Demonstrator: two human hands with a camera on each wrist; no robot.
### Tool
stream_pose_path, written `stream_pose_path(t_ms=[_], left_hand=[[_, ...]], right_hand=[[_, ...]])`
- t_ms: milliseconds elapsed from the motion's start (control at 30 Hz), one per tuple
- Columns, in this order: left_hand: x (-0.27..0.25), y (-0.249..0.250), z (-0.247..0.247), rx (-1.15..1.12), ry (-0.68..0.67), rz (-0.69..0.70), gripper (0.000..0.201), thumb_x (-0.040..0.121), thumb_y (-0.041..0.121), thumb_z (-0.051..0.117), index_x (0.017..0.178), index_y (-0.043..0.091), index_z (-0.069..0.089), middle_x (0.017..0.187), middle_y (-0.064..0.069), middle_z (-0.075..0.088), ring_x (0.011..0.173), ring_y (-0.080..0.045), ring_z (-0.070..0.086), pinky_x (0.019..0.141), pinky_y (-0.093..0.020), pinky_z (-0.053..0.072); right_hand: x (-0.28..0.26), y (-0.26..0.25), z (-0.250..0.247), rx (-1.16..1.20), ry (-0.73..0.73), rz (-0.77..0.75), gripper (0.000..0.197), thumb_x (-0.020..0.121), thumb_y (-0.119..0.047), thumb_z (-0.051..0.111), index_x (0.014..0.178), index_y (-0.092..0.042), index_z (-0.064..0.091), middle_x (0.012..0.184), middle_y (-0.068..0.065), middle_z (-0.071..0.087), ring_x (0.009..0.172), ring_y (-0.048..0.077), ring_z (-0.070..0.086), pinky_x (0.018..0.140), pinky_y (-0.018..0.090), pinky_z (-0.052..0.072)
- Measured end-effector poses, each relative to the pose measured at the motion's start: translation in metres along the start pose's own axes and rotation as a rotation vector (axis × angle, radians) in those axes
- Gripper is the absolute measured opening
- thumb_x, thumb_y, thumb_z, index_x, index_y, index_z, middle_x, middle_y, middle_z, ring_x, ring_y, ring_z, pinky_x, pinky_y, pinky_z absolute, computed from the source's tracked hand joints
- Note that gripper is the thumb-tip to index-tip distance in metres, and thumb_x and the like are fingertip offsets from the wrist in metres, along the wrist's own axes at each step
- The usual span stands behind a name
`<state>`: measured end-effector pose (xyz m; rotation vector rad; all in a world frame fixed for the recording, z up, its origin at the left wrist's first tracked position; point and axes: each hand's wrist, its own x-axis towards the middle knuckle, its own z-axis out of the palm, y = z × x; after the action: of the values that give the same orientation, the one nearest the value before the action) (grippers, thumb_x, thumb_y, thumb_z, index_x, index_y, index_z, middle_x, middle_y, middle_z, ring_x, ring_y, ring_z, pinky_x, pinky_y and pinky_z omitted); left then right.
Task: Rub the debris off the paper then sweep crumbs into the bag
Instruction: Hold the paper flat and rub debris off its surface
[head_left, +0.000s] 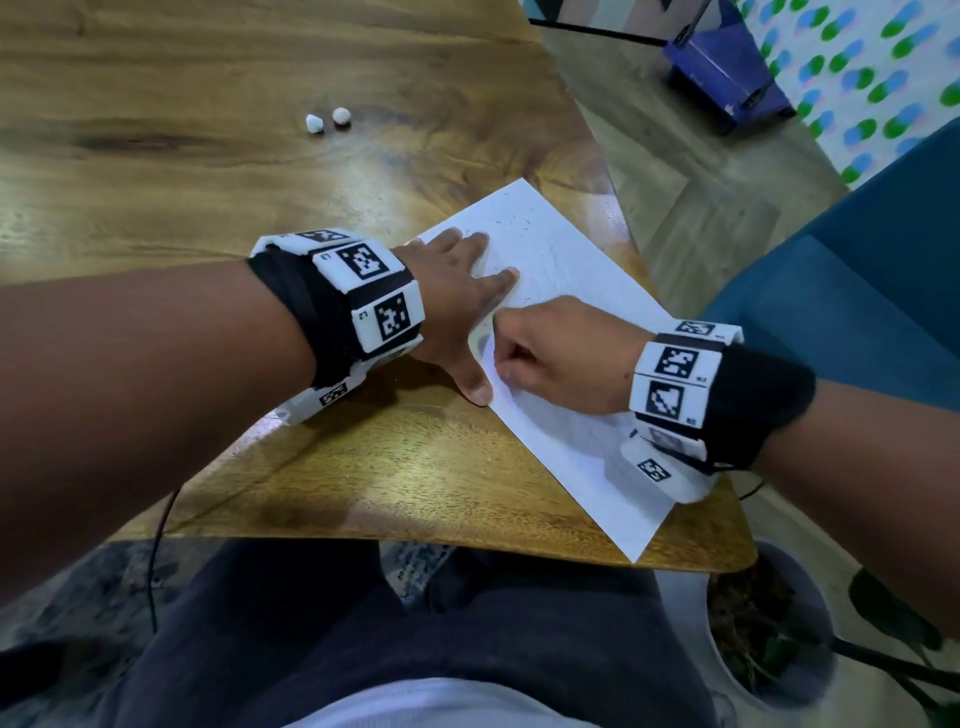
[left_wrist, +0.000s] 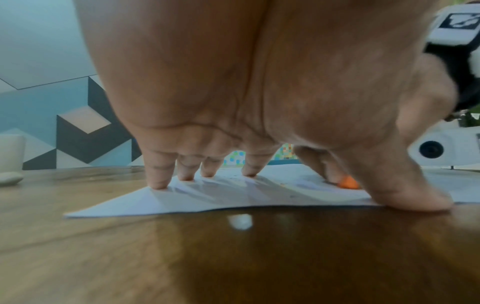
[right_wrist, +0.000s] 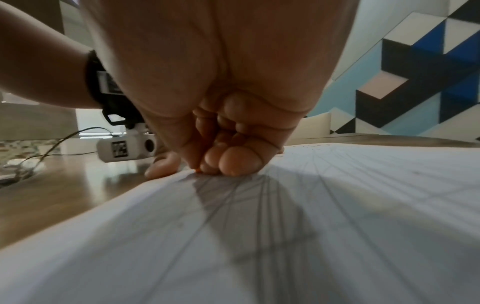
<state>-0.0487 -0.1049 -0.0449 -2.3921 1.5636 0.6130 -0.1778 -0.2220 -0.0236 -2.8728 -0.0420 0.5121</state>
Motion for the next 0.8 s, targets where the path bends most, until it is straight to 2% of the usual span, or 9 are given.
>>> stream_pose_path(t_ms=[100,167,333,500,600,667,800], left_hand=[[0.002,-0.001,0.001,-0.016,-0.014,0.009,0.142,0.056,0.088,0.071,0.162,0.035,-0.008,0.169,-0.012,-0.016,0.157,-0.033,-0.011,0.125,-0.055,0.015],[0.002,-0.002,0.001,-0.011,-0.017,0.008,0.143,0.055,0.09,0.068,0.161,0.035,-0.01,0.169,-0.011,-0.018,0.157,-0.033,-0.012,0.125,-0.055,0.014],[0.002,-0.004,0.005,0.03,0.002,0.007,0.143,0.055,0.095,0.062,0.161,0.033,-0.013,0.169,-0.01,-0.019,0.157,-0.032,-0.011,0.124,-0.055,0.016],[0.001,-0.005,0.004,0.017,-0.016,0.022,0.142,0.056,0.094,0.061,0.16,0.034,-0.014,0.169,-0.01,-0.021,0.157,-0.033,-0.013,0.125,-0.056,0.013],[0.001,-0.005,0.003,0.005,-0.027,0.016,0.142,0.057,0.092,0.064,0.161,0.035,-0.015,0.168,-0.01,-0.023,0.156,-0.032,-0.015,0.125,-0.056,0.011],[0.001,-0.003,0.002,0.02,-0.028,0.01,0.142,0.058,0.093,0.063,0.16,0.034,-0.016,0.168,-0.01,-0.022,0.156,-0.032,-0.014,0.125,-0.055,0.012],[0.0,-0.004,0.003,0.026,-0.03,-0.003,0.142,0.057,0.093,0.062,0.16,0.034,-0.016,0.168,-0.009,-0.023,0.156,-0.031,-0.015,0.125,-0.055,0.011]], right_hand=[[0.016,0.001,-0.005,-0.001,0.044,0.074,0.012,0.094,-0.027,0.056,0.098,-0.015,0.057,0.095,0.007,0.067,0.088,0.028,0.063,0.078,0.041,0.053],[0.012,0.002,-0.004,0.002,0.031,0.045,0.012,0.095,-0.027,0.056,0.097,-0.015,0.057,0.094,0.005,0.067,0.087,0.026,0.063,0.079,0.041,0.052],[-0.019,-0.002,0.004,0.0,-0.163,-0.098,0.009,0.097,-0.027,0.052,0.094,-0.019,0.056,0.093,-0.003,0.067,0.084,0.018,0.06,0.077,0.041,0.051],[0.007,-0.004,0.0,-0.025,0.035,0.007,0.013,0.097,-0.027,0.053,0.099,-0.015,0.058,0.096,0.005,0.068,0.088,0.026,0.062,0.078,0.042,0.051],[0.016,0.002,-0.002,-0.041,0.073,0.044,0.012,0.096,-0.026,0.053,0.099,-0.015,0.057,0.098,0.007,0.068,0.09,0.029,0.062,0.079,0.043,0.051],[0.007,0.007,0.0,-0.012,0.042,0.009,0.01,0.096,-0.026,0.054,0.095,-0.016,0.056,0.095,0.003,0.068,0.087,0.024,0.061,0.079,0.043,0.051],[-0.024,0.005,0.008,0.011,-0.12,-0.112,0.01,0.095,-0.026,0.053,0.088,-0.02,0.053,0.088,-0.005,0.065,0.08,0.018,0.059,0.075,0.04,0.05]])
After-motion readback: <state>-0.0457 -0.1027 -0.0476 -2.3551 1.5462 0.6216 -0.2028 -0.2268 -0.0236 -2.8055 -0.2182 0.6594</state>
